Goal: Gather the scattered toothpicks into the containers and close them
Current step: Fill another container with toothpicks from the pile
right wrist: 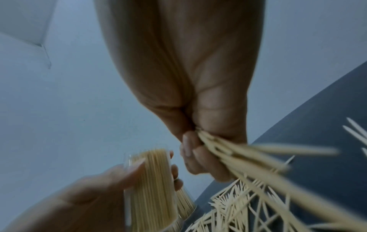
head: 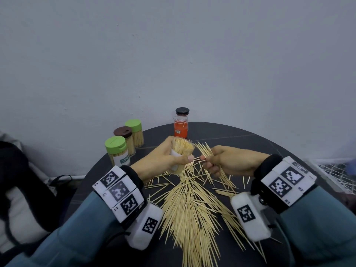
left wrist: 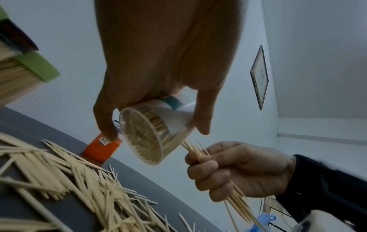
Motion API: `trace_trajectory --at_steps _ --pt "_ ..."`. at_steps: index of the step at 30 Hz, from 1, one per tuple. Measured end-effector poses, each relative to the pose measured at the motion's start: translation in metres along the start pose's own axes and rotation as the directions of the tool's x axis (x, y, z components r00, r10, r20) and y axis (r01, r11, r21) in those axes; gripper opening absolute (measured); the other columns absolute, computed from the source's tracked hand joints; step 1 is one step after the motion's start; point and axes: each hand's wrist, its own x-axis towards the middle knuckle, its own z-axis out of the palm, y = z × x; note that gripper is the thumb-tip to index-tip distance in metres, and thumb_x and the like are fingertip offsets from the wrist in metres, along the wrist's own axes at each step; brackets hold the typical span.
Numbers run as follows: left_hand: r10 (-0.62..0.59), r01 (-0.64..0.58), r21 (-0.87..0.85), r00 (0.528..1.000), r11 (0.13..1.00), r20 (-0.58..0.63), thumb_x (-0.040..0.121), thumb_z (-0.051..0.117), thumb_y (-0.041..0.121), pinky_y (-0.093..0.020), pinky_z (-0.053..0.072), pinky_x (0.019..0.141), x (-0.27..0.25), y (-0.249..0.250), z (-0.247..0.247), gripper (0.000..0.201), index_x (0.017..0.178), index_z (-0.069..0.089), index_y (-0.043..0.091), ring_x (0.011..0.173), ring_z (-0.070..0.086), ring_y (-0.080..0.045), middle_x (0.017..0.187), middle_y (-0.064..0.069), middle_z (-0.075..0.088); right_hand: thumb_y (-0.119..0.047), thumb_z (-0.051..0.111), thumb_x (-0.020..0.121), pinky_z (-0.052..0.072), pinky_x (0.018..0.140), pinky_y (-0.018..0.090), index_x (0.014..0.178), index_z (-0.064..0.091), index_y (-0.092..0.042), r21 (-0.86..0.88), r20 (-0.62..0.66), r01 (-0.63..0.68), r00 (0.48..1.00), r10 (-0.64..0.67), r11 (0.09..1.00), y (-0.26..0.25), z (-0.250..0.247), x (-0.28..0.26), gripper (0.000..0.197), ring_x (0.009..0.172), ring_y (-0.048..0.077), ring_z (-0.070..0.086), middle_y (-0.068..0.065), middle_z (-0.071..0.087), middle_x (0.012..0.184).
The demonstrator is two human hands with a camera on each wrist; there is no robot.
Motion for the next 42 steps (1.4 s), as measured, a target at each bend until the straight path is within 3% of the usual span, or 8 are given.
trace_trajectory --at_steps 6,11,15,20,27,32,37,42 --pt "-0.034 0.033 0.036 0.999 0.999 0.021 0.085 0.067 0.011 -0.014 0.042 0.066 0.003 0.001 0.000 0.046 0.123 0.040 0.017 0.084 0.053 -0.004 0.097 0.004 0.054 -0.001 0.024 0.100 0.034 0.045 0.013 0.085 0.041 -0.013 0.184 -0.199 0.276 0.950 -0.239 0.944 -0.023 -0.002 -0.007 0.026 0.045 0.002 0.036 -0.001 0.039 0.065" --pt "-0.087 0.069 0.121 0.985 0.990 0.152 0.086 0.060 0.002 -0.022 0.048 0.079 0.005 0.001 0.005 0.049 0.126 0.035 0.017 0.095 0.055 -0.012 0.108 -0.004 0.055 -0.002 0.021 0.101 0.034 0.047 0.013 0.086 0.040 -0.015 0.328 -0.430 0.613 0.774 -0.464 0.719 -0.038 0.008 -0.010 0.027 0.045 0.002 0.034 -0.003 0.037 0.063" --pt "-0.048 0.020 0.110 0.965 0.994 0.257 0.086 0.065 0.004 -0.018 0.049 0.085 0.003 0.001 0.010 0.048 0.124 0.039 0.016 0.096 0.057 -0.006 0.108 0.001 0.058 -0.002 0.020 0.101 0.034 0.049 0.013 0.086 0.039 -0.015 0.348 -0.507 0.714 0.688 -0.519 0.608 -0.037 0.016 -0.010 0.027 0.046 0.002 0.034 -0.004 0.037 0.063" --pt "0.017 -0.040 0.082 0.965 0.996 0.262 0.081 0.070 0.002 -0.014 0.047 0.082 0.004 0.001 0.013 0.049 0.121 0.045 0.018 0.092 0.058 0.000 0.103 0.007 0.059 -0.003 0.022 0.101 0.036 0.049 0.013 0.087 0.040 -0.014 0.393 -0.489 0.705 0.704 -0.515 0.590 -0.030 0.023 -0.006 0.026 0.046 0.002 0.036 -0.004 0.038 0.063" --pt "0.066 -0.076 0.045 0.977 0.996 0.205 0.079 0.076 0.014 -0.031 0.045 0.099 0.006 0.000 0.011 0.054 0.126 0.049 0.015 0.110 0.058 -0.017 0.113 -0.001 0.063 -0.010 0.025 0.102 0.045 0.057 0.017 0.092 0.044 -0.017 0.268 -0.388 0.653 0.746 -0.542 0.708 -0.014 0.034 0.000 0.022 0.054 0.004 0.047 -0.007 0.046 0.064" --pt "0.076 -0.082 0.027 0.984 0.996 0.160 0.080 0.073 0.015 -0.021 0.046 0.089 0.007 0.001 0.009 0.051 0.126 0.050 0.011 0.100 0.059 -0.007 0.107 0.005 0.064 -0.010 0.026 0.101 0.053 0.063 0.020 0.095 0.044 -0.013 0.244 -0.401 0.694 0.708 -0.581 0.677 -0.016 0.033 -0.004 0.019 0.063 0.007 0.063 -0.002 0.053 0.067" --pt "0.062 -0.064 0.012 0.989 0.998 0.136 0.080 0.073 0.015 -0.025 0.047 0.093 0.008 -0.001 0.009 0.053 0.128 0.049 0.013 0.104 0.059 -0.010 0.113 0.002 0.063 -0.010 0.025 0.101 0.053 0.058 0.021 0.093 0.042 -0.012 0.357 -0.393 0.694 0.719 -0.574 0.625 -0.017 0.035 -0.005 0.019 0.059 0.009 0.061 -0.002 0.051 0.064" --pt "0.093 -0.093 -0.005 0.984 0.996 0.151 0.081 0.071 0.011 -0.019 0.047 0.092 0.006 -0.001 0.009 0.058 0.133 0.045 0.018 0.107 0.058 -0.005 0.118 0.006 0.062 -0.010 0.024 0.101 0.051 0.065 0.014 0.103 0.038 -0.009 0.181 -0.321 0.655 0.744 -0.585 0.734 -0.011 0.043 -0.004 0.014 0.071 0.002 0.067 0.005 0.058 0.081"
